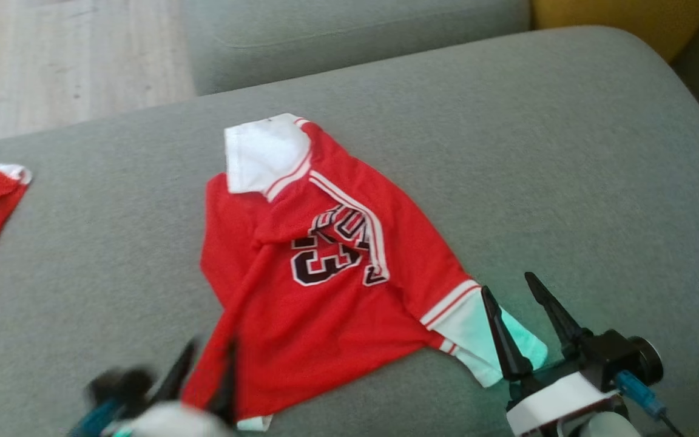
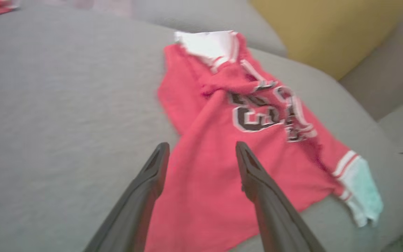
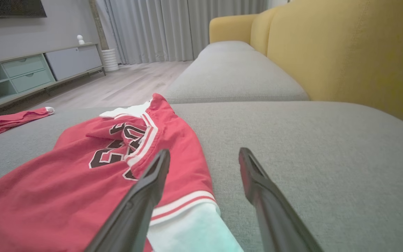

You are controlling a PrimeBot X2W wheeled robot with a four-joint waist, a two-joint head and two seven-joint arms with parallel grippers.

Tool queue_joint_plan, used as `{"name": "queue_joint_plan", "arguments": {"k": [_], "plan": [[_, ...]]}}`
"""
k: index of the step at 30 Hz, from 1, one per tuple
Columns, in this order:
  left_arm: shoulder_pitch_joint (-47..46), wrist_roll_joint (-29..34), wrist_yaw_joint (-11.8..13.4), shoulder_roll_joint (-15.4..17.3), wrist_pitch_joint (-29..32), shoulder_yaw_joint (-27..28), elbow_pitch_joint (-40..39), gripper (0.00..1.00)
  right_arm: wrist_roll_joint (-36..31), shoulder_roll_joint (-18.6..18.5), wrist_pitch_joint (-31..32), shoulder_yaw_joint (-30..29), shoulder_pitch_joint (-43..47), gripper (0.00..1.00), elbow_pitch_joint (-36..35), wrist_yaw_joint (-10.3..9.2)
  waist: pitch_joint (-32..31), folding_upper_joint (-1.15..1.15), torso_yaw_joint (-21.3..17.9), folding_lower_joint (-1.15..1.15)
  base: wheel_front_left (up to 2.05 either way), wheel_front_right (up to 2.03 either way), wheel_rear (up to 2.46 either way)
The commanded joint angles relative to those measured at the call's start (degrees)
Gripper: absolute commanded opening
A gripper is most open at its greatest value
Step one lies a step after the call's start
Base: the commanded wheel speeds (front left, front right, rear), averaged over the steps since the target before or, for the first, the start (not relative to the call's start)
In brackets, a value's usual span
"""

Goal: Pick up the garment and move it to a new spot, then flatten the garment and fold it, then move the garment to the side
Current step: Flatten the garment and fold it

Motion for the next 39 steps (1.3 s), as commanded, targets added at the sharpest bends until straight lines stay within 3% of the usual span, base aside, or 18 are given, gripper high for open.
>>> {"name": "queue_joint_plan", "arguments": {"k": [1,6,9,17,29,30,31,33,39], "plan": [[-7.2,1.6,-0.9,-1.9,1.4,0.0,-1.4,1.00,0.6,-0.2,-0.5,1.6,-2.5,1.00,-1.8,0.43,1.2,0.00,-1.8,0.00,0.00,0.00,0.00],[-16.4,1.7,-4.6,-12.2,6.7,-5.5,7.1,1.00,0.7,0.5,-0.5,2.2,-4.1,1.00,-1.7,0.43,2.7,0.00,-6.2,0.00,0.00,0.00,0.00],[-19.9,1.4,-6.3,-15.9,8.7,-7.1,14.6,1.00,0.9,0.9,-0.5,2.6,-4.8,1.00,-1.7,0.43,3.4,0.00,-9.2,0.00,0.00,0.00,0.00],[-23.5,-0.2,-9.6,-19.7,9.3,-6.7,26.2,1.00,1.0,1.3,-0.5,2.1,-4.8,1.00,-1.5,0.43,4.4,0.00,-13.9,0.00,0.00,0.00,0.00],[-27.6,-0.9,-12.9,-23.1,8.0,-5.9,34.0,1.00,1.0,1.9,-0.5,1.8,-5.2,1.00,-1.5,0.43,5.4,0.00,-15.6,0.00,0.00,0.00,0.00],[-28.1,-0.6,-13.0,-23.1,8.0,-6.0,34.4,0.80,1.0,1.9,-0.5,1.9,-5.3,1.00,-1.5,0.43,5.5,0.00,-15.6,0.00,0.00,0.00,0.00],[-28.6,-0.2,-13.1,-23.1,7.8,-6.2,34.8,0.47,1.1,2.0,-0.5,1.9,-5.3,1.00,-1.5,0.43,5.6,0.00,-15.7,0.00,0.00,0.00,0.00],[-29.6,0.2,-13.4,-23.3,7.6,-6.3,35.3,0.00,1.1,2.1,-0.5,2.1,-5.5,1.00,-1.4,0.43,5.6,0.00,-15.9,0.00,0.00,0.00,0.00],[-33.3,-0.2,-15.0,-24.5,9.2,-6.1,34.4,0.00,1.5,2.4,-0.5,2.9,-6.4,1.00,-1.2,0.43,6.5,0.00,-17.7,0.00,0.00,0.00,0.00]]}}
